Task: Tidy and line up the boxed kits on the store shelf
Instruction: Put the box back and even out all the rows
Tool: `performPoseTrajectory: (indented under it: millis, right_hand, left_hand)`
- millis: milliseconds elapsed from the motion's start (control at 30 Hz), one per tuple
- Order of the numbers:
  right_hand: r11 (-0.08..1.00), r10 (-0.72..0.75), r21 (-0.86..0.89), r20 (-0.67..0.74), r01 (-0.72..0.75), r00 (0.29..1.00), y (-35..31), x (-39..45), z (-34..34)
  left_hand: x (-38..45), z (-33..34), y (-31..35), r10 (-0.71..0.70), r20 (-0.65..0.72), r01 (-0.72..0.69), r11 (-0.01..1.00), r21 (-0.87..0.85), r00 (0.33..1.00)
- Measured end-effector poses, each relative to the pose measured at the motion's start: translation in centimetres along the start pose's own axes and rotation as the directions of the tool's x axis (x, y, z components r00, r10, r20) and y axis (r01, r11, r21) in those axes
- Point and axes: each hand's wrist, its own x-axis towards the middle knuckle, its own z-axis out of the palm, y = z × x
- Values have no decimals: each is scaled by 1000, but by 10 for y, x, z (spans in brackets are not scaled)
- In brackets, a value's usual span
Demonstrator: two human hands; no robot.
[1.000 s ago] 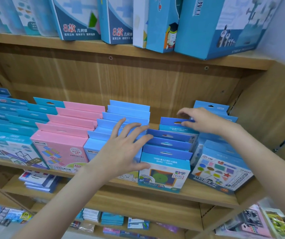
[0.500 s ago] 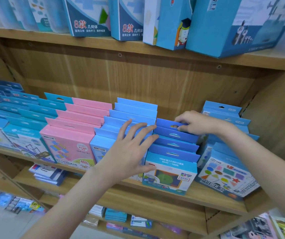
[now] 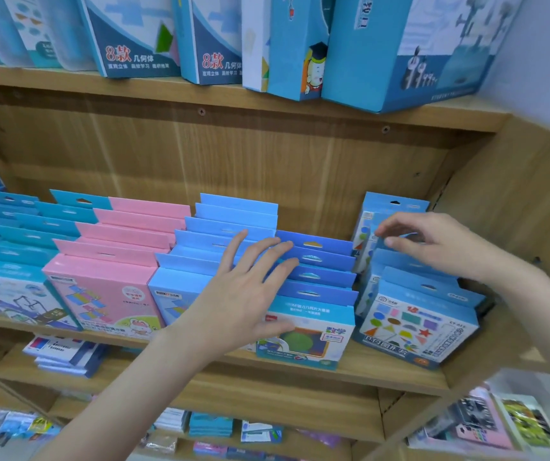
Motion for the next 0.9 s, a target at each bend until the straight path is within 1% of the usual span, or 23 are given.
performPoseTrajectory:
  millis: [67,100,167,200,300,333,400,467,533,633,800,900]
  right_hand:
    - [979,69,-197,30,-61,997,5,-16,-2]
    - [952,137,-287,79,-110,987,7,-23,-1]
    - [891,274,-415,176,-181,945,10,-32,4]
    - [869,306,-455,185,-195,934,10,-34,8]
    - [819,277,-546,102,-179,955,15,-37,16]
    - [796,274,-581,98,-169,957,17,-37,17]
    - [747,307,-648,140,-147,941,18,-35,20]
    - [723,342,-676,176,-140,923,17,-30,21]
    - [748,345,-648,193,-145,918,16,-26,20]
    - [782,319,-609,211,-131,924,15,-24,19]
    - [788,280,-610,243,-78,929,12,-30,22]
    - [794,248,-606,267,-38,931,7,-35,26]
  left_hand:
    - [11,-1,9,32,-23,-32,999,-12,999]
    - [17,-1,14,46,-30,-47,999,-15,998]
    - [26,1,21,74,-27,-74,997,-9,997]
    - [29,3,24,84,-17,-84,996,-7,996]
    - [34,10,28,80,10,-80,997,-2,997]
    - [33,13,29,78,6,-78,997,-3,997]
    - [31,18,30,83,-20,-84,996,-8,996]
    - [29,19,31,76,-40,-77,997,-14,996]
    - [27,18,33,61,-54,-63,997,-35,997]
    - [26,17,33,50,-64,-52,998,-22,997]
    - [26,18,33,36,-44,-36,999,-1,998]
    - [26,21,32,43,-58,-43,999,6,997]
